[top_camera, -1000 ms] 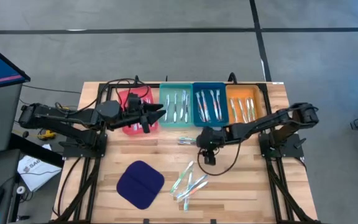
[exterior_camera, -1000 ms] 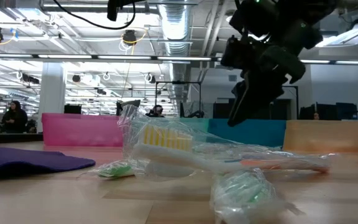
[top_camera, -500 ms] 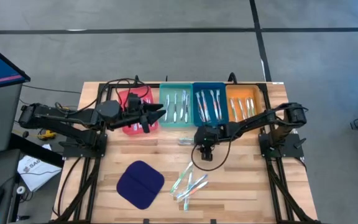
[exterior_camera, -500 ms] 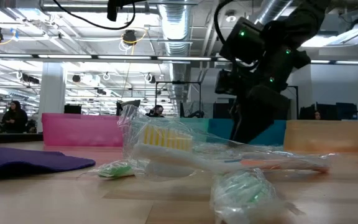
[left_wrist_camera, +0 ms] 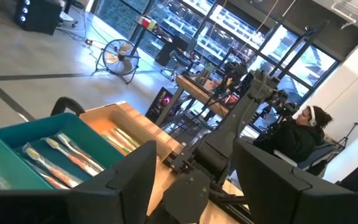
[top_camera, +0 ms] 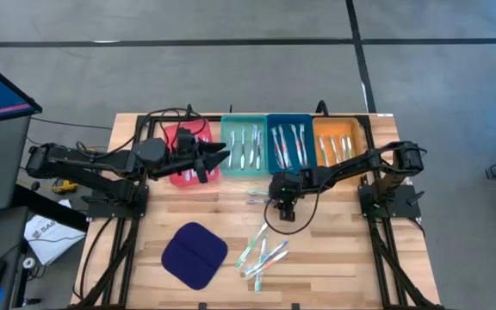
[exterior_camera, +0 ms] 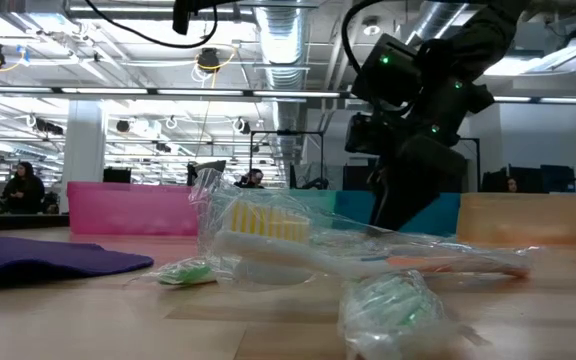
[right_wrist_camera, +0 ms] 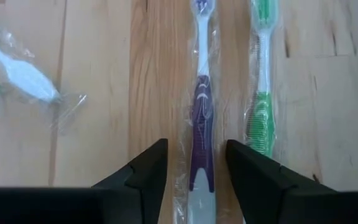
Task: Pick & Place Toothbrushes
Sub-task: Put the purple toothbrush into the green bin
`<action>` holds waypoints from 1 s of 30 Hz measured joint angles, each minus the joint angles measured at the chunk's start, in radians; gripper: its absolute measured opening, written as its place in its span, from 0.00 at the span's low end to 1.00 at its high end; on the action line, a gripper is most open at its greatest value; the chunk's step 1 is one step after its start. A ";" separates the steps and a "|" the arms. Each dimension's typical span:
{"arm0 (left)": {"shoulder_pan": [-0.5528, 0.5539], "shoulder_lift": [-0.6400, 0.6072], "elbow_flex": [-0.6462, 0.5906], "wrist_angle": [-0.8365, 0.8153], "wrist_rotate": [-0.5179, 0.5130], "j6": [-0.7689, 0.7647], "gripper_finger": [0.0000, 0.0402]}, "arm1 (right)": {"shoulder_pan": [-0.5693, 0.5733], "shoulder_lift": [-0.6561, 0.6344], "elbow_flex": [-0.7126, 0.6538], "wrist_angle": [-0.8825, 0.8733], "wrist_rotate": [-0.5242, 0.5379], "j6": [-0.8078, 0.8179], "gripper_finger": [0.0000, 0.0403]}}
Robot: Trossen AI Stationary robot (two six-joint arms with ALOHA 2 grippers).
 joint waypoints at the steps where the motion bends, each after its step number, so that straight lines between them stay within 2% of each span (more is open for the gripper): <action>1: 0.000 0.000 0.000 0.000 0.000 0.001 0.52 | 0.000 0.000 0.000 -0.002 0.001 -0.010 0.39; 7: 0.006 0.000 0.000 0.000 0.000 0.001 0.52 | 0.001 0.000 0.001 -0.017 0.002 -0.013 0.31; 20: 0.006 0.000 0.000 0.000 0.000 0.003 0.52 | 0.003 -0.003 0.002 -0.057 -0.006 0.042 0.05; 30: 0.006 0.000 0.000 0.001 0.000 0.003 0.52 | 0.010 -0.002 0.000 -0.072 -0.030 0.075 0.02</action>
